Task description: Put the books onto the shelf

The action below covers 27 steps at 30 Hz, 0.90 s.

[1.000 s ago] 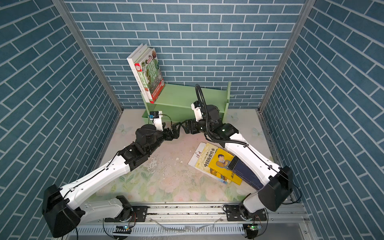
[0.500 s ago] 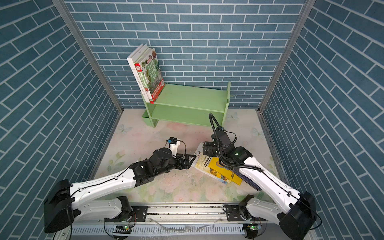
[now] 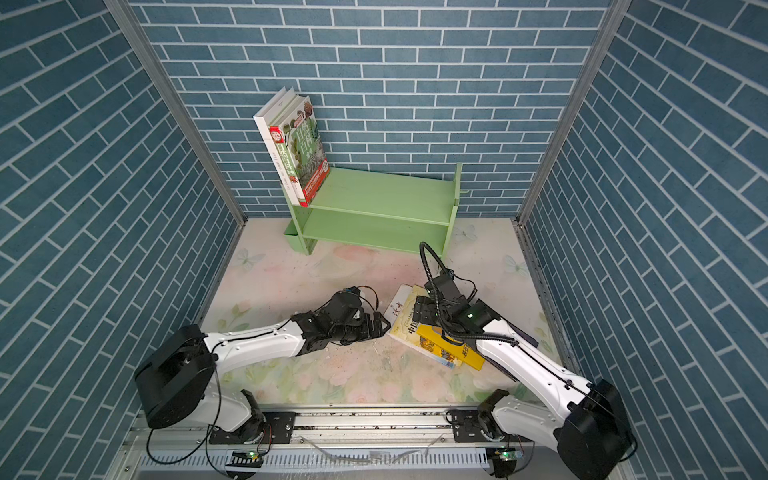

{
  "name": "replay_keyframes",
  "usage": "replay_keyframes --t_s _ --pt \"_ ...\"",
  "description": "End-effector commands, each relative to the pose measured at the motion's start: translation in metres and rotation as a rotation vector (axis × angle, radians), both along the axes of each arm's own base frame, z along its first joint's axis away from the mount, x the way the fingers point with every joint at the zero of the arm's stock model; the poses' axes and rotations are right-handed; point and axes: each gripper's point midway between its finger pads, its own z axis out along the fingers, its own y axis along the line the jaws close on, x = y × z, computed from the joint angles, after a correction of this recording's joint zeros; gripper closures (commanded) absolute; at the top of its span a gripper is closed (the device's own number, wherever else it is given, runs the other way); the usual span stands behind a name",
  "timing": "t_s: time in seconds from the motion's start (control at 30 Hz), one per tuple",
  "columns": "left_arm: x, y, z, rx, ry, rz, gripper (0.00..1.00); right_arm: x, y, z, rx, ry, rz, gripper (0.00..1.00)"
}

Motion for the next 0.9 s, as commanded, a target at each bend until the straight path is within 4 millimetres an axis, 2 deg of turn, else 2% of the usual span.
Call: replay_keyframes --t_s 0.0,0.23,0.47,0.63,0.87 --pt "0.001 -0.002 -0.006 0.014 0.059 0.029 0.00 0.007 -0.003 -0.006 0.066 0.003 -0.057 0.16" --pt "0.013 -0.014 -0.030 -0.024 0.139 0.115 0.00 0.011 -0.014 -0.021 0.095 0.013 -0.083 0.15" --pt "0.018 -0.024 -0.048 -0.047 0.201 0.162 0.04 0.010 -0.009 -0.061 0.094 0.113 -0.069 0.16" --pt "0.026 -0.029 -0.046 -0.144 0.172 0.198 0.07 0.013 -0.007 -0.064 0.090 0.121 -0.063 0.16" --pt "0.038 -0.032 -0.040 -0.311 0.072 0.222 0.20 0.015 -0.009 -0.064 0.093 0.124 -0.066 0.16"
